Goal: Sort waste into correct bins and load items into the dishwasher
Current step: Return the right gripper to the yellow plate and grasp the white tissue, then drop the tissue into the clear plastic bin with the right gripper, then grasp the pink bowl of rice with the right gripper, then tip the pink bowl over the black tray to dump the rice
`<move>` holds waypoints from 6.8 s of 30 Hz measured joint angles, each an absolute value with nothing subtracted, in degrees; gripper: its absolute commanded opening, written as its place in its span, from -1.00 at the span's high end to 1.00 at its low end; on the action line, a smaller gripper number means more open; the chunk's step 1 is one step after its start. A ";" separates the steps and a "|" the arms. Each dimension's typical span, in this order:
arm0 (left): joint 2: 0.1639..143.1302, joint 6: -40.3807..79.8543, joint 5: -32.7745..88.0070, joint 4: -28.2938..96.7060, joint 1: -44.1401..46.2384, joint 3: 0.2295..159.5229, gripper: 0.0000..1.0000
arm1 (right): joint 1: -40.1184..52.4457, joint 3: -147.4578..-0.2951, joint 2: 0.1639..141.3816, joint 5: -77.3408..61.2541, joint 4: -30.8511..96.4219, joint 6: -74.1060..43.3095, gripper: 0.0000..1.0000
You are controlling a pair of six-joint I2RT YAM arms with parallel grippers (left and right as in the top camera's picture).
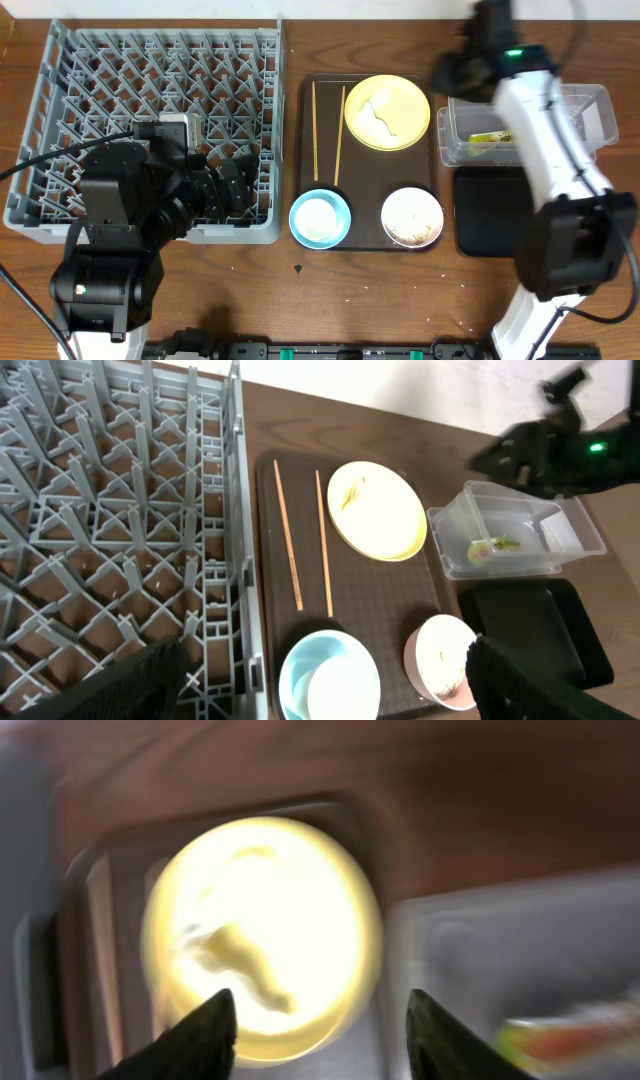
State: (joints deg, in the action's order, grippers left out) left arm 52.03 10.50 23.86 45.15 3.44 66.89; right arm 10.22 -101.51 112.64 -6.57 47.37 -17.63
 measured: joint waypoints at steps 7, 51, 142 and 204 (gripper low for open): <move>52.03 10.50 23.88 45.17 3.44 66.89 -0.81 | 25.15 -101.51 115.77 0.82 41.65 -8.29 -0.61; 52.03 10.50 23.86 45.17 3.44 66.89 -0.81 | -1.74 -100.38 114.76 5.93 56.05 -42.28 0.65; 52.73 10.50 17.63 58.96 3.49 66.92 -0.81 | 34.13 -60.58 90.96 -1.85 47.11 -29.54 0.98; 52.73 10.50 17.63 59.37 3.49 66.92 -0.81 | -36.10 -39.05 84.27 -71.64 22.20 -17.56 0.98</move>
State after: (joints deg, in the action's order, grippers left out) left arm 52.73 10.50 17.63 59.37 3.49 66.92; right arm -36.10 -39.05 84.27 -71.64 22.20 -17.56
